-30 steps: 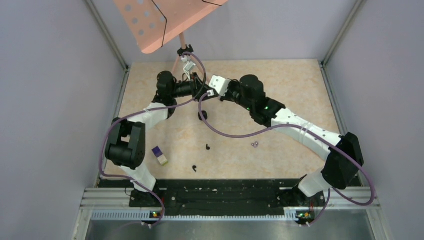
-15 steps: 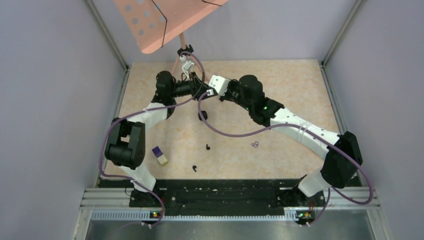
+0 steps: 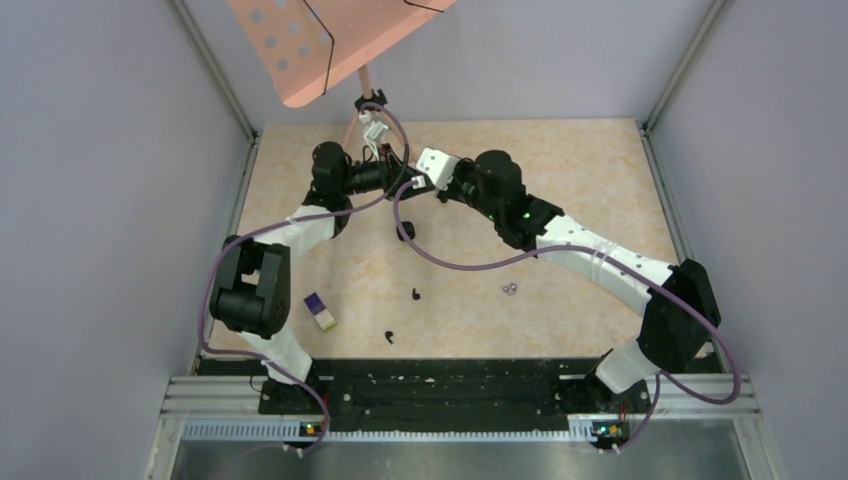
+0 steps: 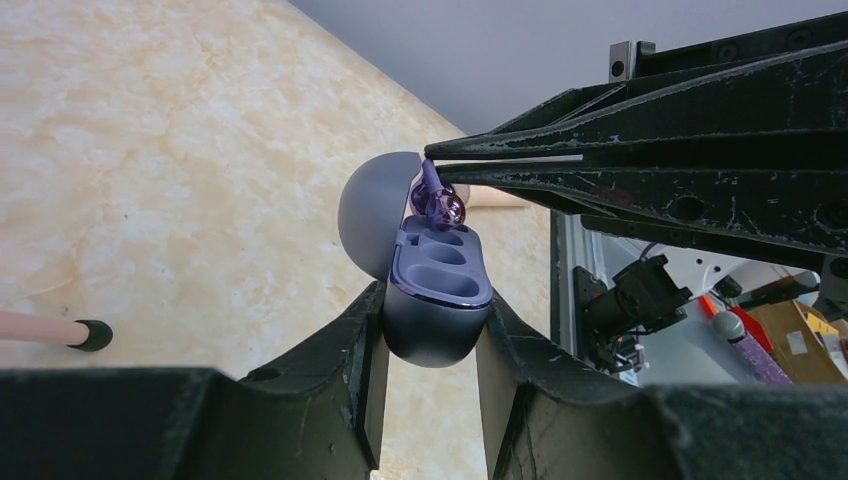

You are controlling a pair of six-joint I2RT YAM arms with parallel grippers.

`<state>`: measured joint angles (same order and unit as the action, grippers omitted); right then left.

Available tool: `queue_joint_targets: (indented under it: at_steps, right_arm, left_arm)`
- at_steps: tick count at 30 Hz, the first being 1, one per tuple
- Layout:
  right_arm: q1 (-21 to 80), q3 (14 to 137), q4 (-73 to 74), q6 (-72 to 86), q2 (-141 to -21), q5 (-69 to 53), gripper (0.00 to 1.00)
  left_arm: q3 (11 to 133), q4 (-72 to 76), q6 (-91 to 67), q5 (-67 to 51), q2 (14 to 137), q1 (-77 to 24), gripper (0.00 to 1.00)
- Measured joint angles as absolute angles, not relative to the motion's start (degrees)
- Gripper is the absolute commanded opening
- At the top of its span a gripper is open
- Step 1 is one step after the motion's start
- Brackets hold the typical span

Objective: Insert the wireless bluetooth earbuds into the charging case
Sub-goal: Place the earbud in the charging case.

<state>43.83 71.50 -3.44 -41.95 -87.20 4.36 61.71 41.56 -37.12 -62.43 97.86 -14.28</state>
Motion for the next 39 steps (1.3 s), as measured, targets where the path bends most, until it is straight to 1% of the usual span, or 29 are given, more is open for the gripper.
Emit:
queue_joint_targets:
  at_steps: [39]
  right_arm:
    - [43.88, 71.68, -3.79, -39.33, -87.94, 4.86, 0.00]
  left_arm:
    - [61.58, 38.59, -34.39, -61.87, 97.86, -14.28, 0.00]
